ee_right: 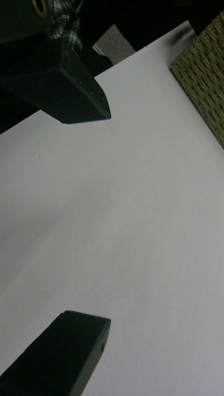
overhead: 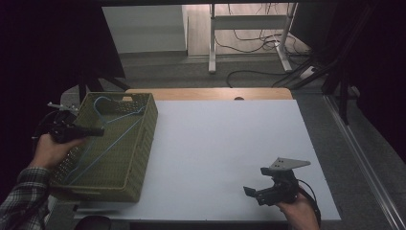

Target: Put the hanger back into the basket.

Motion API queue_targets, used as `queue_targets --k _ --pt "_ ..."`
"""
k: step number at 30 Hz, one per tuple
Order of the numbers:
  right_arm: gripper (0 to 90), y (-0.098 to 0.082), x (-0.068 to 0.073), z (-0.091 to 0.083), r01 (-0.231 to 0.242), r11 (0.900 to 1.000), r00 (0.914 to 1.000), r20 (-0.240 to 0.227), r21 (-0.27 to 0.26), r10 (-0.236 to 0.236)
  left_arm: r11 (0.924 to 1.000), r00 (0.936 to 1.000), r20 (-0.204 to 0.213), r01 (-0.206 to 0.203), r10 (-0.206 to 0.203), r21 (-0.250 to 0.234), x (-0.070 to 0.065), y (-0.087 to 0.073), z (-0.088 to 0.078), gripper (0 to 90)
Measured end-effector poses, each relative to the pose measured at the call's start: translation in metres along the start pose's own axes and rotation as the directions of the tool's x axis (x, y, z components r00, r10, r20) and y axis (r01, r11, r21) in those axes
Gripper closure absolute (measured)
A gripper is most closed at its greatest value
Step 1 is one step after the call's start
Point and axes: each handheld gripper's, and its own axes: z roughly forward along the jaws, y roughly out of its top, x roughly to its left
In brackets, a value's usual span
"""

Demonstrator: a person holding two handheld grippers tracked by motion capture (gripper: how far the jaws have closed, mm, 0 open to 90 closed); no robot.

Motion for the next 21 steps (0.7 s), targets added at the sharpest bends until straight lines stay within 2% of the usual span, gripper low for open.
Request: queue_targets --k 2,7,10,12,13,14,15,17,18,21 --pt "2.2 0.0 0.0 0.001 0.002 1.0 1.0 -0.001 0.005 -0.002 1.0 1.0 0.0 0.007 -0.007 0.001 0.003 -0.004 0.006 87.4" --pt "2.3 -0.001 0.001 0.003 0.009 1.0 1.0 0.001 0.019 -0.009 0.9991 0.9988 -0.041 0.028 -0.027 0.031 0.011 -0.013 0.018 87.2" --pt "2.3 -0.001 0.001 0.004 0.011 1.0 0.9999 0.001 0.023 -0.011 0.9974 0.9941 -0.106 0.034 -0.027 0.064 0.013 -0.015 0.022 86.7" --pt "2.3 -0.001 0.001 0.004 0.012 1.0 0.9999 0.001 0.025 -0.012 0.9978 0.9904 -0.132 0.045 -0.039 0.048 0.013 -0.016 0.021 85.9" --pt "2.3 -0.002 0.001 0.004 0.012 1.0 0.9999 0.001 0.025 -0.012 0.9981 0.9876 -0.151 0.047 -0.041 0.039 0.012 -0.016 0.019 84.9" --pt "2.3 -0.002 0.0 0.003 0.014 1.0 0.9999 0.001 0.024 -0.014 0.9985 0.9853 -0.166 0.047 -0.042 0.027 0.011 -0.016 0.017 78.9" --pt "2.3 -0.002 0.0 0.003 0.012 1.0 0.9999 0.002 0.021 -0.012 0.999 0.9788 -0.201 0.043 -0.04 0.013 0.007 -0.016 0.013 73.1" --pt "2.3 -0.002 0.0 0.003 0.012 1.0 0.9999 0.005 0.017 -0.013 0.9998 0.9714 -0.237 0.018 -0.016 0.004 0.0 -0.016 0.009 67.0" --pt "2.3 -0.001 0.0 0.002 0.014 1.0 0.9999 0.006 0.017 -0.014 0.9999 0.9699 -0.243 0.009 -0.01 -0.006 -0.003 -0.016 0.007 62.9" --pt "2.3 -0.001 0.0 0.001 0.017 1.0 0.9998 0.012 0.007 -0.017 0.9987 0.9581 -0.286 -0.007 -0.008 -0.051 -0.018 -0.018 -0.001 52.8"
